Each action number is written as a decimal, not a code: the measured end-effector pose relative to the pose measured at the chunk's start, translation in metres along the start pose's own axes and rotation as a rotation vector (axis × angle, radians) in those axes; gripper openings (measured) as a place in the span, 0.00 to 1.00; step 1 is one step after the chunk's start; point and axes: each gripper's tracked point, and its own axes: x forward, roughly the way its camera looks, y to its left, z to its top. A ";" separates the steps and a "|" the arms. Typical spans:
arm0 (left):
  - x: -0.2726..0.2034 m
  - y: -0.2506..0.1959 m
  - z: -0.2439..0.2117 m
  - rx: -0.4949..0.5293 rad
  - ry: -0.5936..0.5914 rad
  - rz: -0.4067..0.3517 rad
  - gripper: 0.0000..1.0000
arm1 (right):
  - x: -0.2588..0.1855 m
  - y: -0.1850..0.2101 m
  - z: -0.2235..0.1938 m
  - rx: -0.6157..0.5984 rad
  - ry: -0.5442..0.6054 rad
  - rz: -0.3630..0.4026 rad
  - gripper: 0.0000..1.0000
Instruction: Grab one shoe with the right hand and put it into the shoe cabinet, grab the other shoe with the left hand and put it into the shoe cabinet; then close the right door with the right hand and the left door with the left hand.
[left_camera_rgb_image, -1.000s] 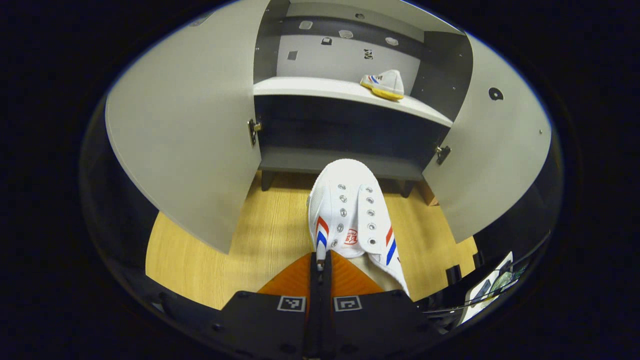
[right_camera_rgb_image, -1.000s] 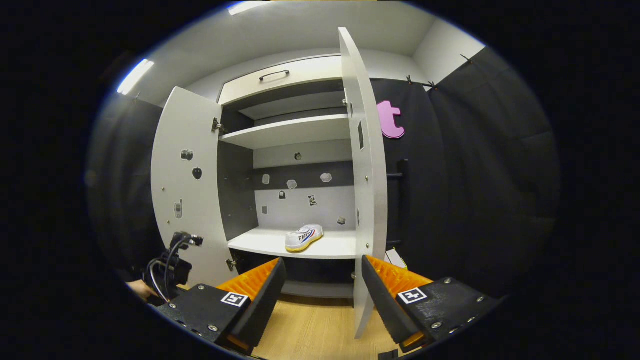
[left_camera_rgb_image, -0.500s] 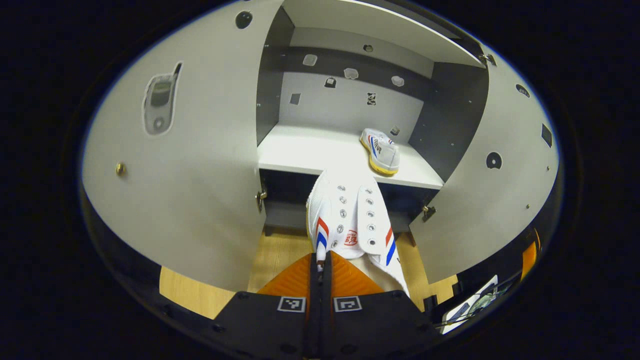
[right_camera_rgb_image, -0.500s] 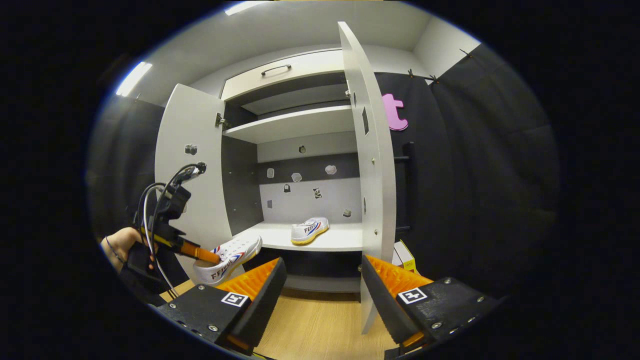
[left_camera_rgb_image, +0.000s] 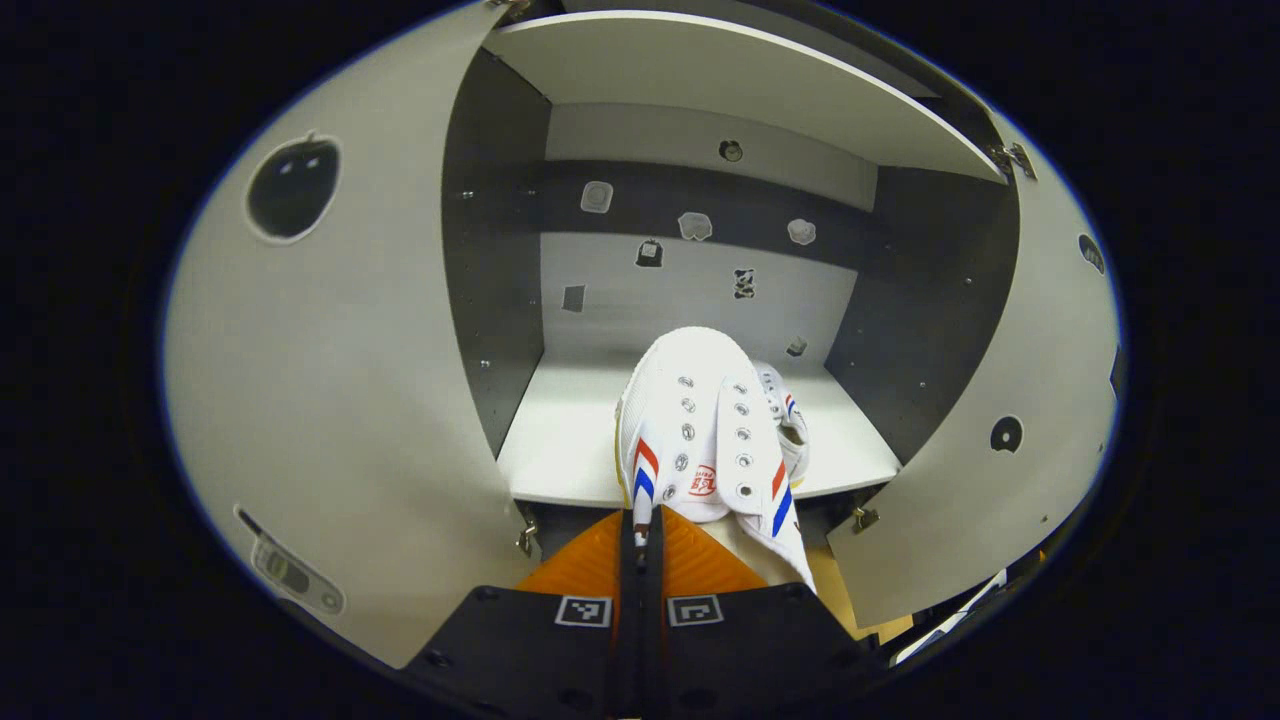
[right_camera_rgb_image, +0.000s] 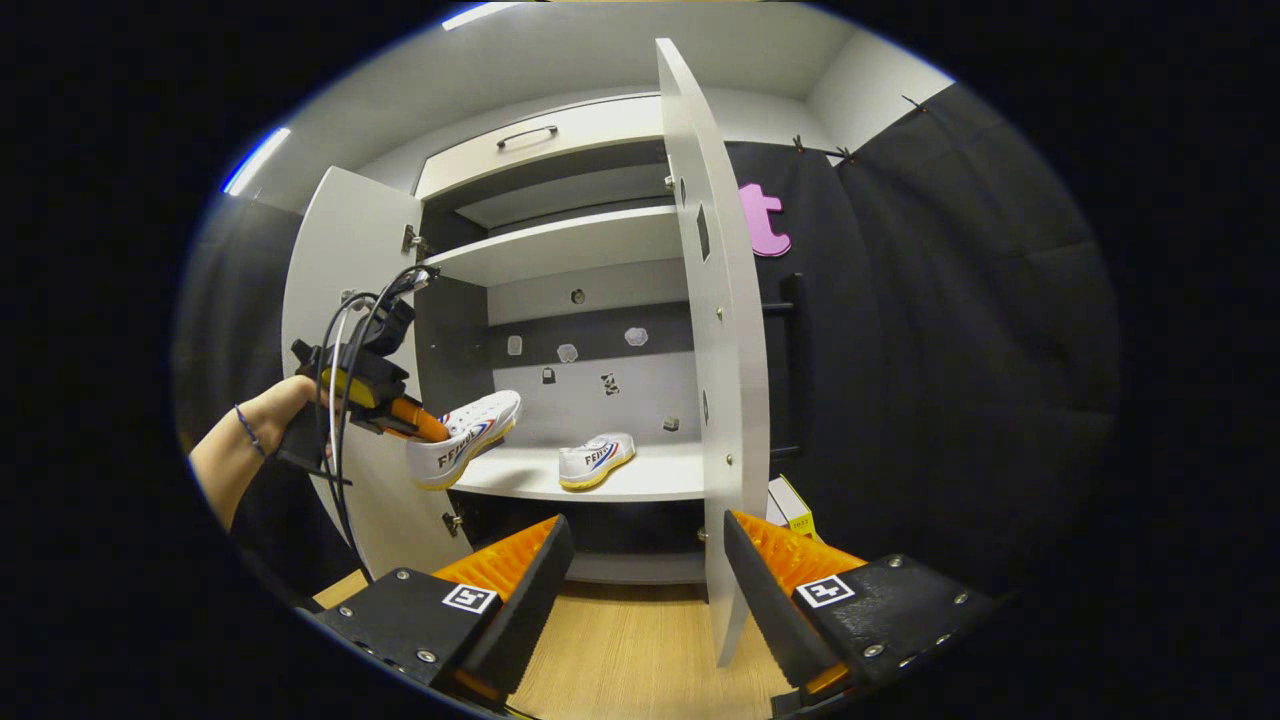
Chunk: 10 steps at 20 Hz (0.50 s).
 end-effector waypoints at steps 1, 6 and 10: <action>0.013 -0.002 0.005 0.005 0.005 -0.007 0.06 | 0.002 0.001 0.000 -0.002 -0.005 -0.011 0.93; 0.068 -0.002 0.008 0.040 0.058 -0.022 0.06 | 0.014 0.004 -0.002 0.015 -0.003 -0.052 0.98; 0.113 0.004 0.000 0.013 0.114 -0.029 0.06 | 0.023 0.008 -0.004 0.018 -0.002 -0.085 0.93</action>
